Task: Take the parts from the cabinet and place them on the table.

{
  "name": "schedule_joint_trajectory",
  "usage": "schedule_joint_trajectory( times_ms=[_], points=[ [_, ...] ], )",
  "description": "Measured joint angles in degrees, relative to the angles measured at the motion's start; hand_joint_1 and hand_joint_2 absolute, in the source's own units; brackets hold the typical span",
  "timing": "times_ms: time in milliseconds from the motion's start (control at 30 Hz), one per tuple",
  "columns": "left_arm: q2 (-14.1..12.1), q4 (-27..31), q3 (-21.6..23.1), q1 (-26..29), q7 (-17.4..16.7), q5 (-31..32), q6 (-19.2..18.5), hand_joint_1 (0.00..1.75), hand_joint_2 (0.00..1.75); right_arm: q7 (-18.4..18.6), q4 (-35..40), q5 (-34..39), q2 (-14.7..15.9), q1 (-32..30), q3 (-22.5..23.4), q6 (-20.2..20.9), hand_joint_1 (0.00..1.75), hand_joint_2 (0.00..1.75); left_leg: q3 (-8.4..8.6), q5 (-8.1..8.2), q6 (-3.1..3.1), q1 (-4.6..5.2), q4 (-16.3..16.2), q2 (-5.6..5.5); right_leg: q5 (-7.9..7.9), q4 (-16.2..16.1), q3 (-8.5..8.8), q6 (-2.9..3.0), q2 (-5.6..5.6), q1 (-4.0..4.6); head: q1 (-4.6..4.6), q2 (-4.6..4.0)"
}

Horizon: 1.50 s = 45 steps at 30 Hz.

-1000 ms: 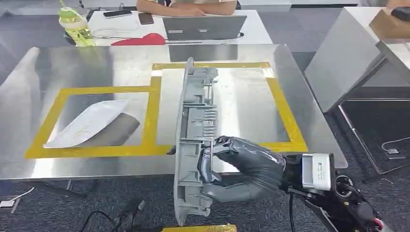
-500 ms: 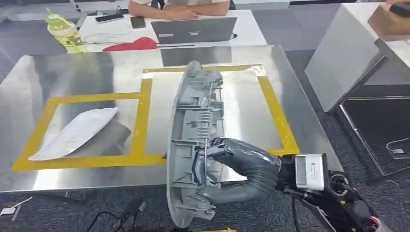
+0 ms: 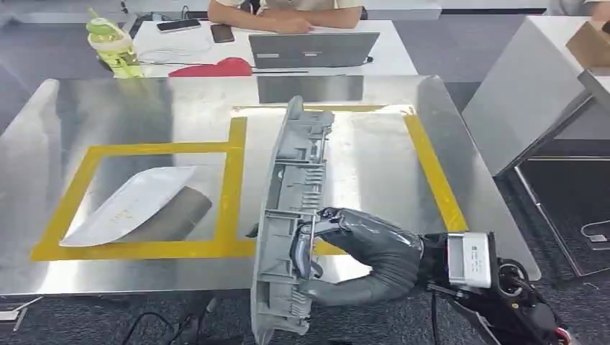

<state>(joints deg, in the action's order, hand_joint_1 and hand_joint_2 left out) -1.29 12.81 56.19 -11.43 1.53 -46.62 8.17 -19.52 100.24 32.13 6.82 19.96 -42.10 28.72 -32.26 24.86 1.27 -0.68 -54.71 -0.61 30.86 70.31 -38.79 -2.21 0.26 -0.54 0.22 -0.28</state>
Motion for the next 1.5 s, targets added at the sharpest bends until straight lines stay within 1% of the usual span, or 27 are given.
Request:
schedule_joint_trajectory(
  times_ms=[33,67,100,133,167,200,233,333,500,700,1200,1267,1333,1433,1500],
  points=[
    [0.0,0.0,0.0,0.0,0.1,0.0,0.0,0.0,1.75,0.0,0.0,0.0,0.0,0.0,0.0,0.0,1.75,1.75,0.55,0.28,-0.11,0.03,0.0,-0.12,-3.36,-5.4,2.3,0.37,0.0,0.05,0.09,0.0],
    [0.0,0.0,0.0,0.0,0.2,0.0,0.0,0.0,1.75,0.0,0.0,0.0,0.0,0.1,-0.1,0.0,1.75,1.75,1.08,0.56,-0.22,0.07,0.1,-0.17,-6.39,-10.9,4.6,0.86,0.01,0.19,0.2,0.0],
    [0.2,0.0,0.0,0.0,0.2,0.0,0.0,0.0,1.75,0.0,0.0,0.0,0.0,0.1,-0.1,0.0,1.75,1.75,1.07,0.75,-0.4,-0.02,0.1,-0.17,-7.18,-14.3,5.84,1.42,0.06,0.48,0.22,0.0],
    [0.2,0.0,0.0,-0.1,0.2,0.0,0.1,0.0,1.75,0.0,0.0,0.0,0.0,0.2,-0.2,0.0,1.75,1.75,0.85,0.82,-0.68,0.29,-0.1,-0.27,-6.94,-15.4,6.18,1.56,0.01,0.81,0.13,0.0],
    [0.2,0.0,0.0,-0.1,0.2,0.0,0.1,0.0,1.75,0.0,0.0,0.0,0.0,0.2,-0.2,0.1,1.75,1.75,0.69,0.74,-0.93,0.11,0.1,-0.22,-6.87,-15.2,5.93,1.53,0.04,0.94,0.33,0.0],
    [0.0,0.0,0.0,0.0,0.2,0.0,0.1,0.0,1.75,0.0,-0.1,0.0,0.0,0.1,-0.2,0.1,1.75,1.75,0.63,1.04,-0.28,0.52,-0.4,-0.12,-7.1,-15.7,6.02,0.49,0.15,0.49,0.17,0.0],
    [0.1,0.0,0.0,0.1,0.2,0.0,0.1,0.0,1.75,0.0,-0.2,0.1,0.0,0.1,-0.3,0.1,1.75,1.75,0.7,0.99,-0.14,0.38,-0.1,0.05,-7.11,-15.7,6.01,0.51,0.31,0.57,0.06,0.0],
    [0.1,0.0,0.0,0.1,0.2,-0.1,0.1,0.0,1.75,0.0,-0.3,0.2,0.0,0.1,-0.3,0.1,1.75,1.75,0.93,0.79,-0.37,0.39,0.4,0.03,-7.0,-15.6,5.94,0.68,0.37,0.62,-0.26,0.0],
    [0.0,0.0,0.0,0.1,0.2,0.0,0.1,0.0,1.75,0.5,-0.9,0.0,0.0,0.2,-0.3,-0.8,1.75,1.75,1.15,0.58,-0.79,0.39,0.9,0.03,-6.93,-15.6,5.93,1.09,0.37,0.63,-0.42,0.0],
    [0.0,0.0,0.0,0.1,0.2,0.2,0.1,0.0,1.75,0.9,-1.9,-0.2,0.0,0.4,-0.3,-1.4,1.75,1.75,1.15,0.51,-1.04,0.39,1.0,0.03,-6.98,-15.6,5.93,1.17,0.35,0.63,-0.44,0.0],
    [-0.1,0.0,0.0,0.1,0.2,0.2,0.1,0.0,1.75,0.8,-3.1,-0.3,0.0,0.4,-0.4,-1.1,1.75,1.75,1.13,0.52,-1.02,0.49,0.9,0.01,-7.01,-15.7,6.0,1.14,0.31,0.36,-0.44,0.0],
    [-0.2,0.0,0.0,0.1,0.2,0.2,0.2,0.0,1.75,1.2,-3.2,-3.2,0.0,0.6,-0.5,-2.2,1.75,1.75,1.13,0.53,-1.01,0.49,0.9,0.01,-7.01,-15.7,6.01,1.14,0.31,0.35,-0.44,0.0],
    [-0.2,0.0,0.0,0.1,0.2,0.2,0.3,0.0,1.75,2.6,-3.4,-8.7,0.0,1.4,-0.8,-5.4,1.75,1.75,1.11,0.53,-1.01,0.49,0.9,0.01,-7.01,-15.7,6.01,1.13,0.31,0.35,-0.44,0.0],
    [-0.2,0.0,0.0,0.1,0.2,0.2,0.3,0.0,1.75,4.9,-4.2,-17.8,0.0,4.4,-1.3,-11.0,1.75,1.75,1.1,0.51,-1.0,0.49,0.9,0.01,-7.04,-15.7,6.0,1.1,0.31,0.35,-0.46,0.0],
    [-0.2,0.0,0.0,0.1,0.3,0.2,0.3,0.0,1.75,6.2,-4.7,-21.7,-0.1,6.8,-1.8,-13.0,1.75,1.75,1.11,0.49,-0.99,0.49,0.9,0.01,-7.07,-15.7,6.01,1.13,0.31,0.35,-0.46,0.0]
  ],
)
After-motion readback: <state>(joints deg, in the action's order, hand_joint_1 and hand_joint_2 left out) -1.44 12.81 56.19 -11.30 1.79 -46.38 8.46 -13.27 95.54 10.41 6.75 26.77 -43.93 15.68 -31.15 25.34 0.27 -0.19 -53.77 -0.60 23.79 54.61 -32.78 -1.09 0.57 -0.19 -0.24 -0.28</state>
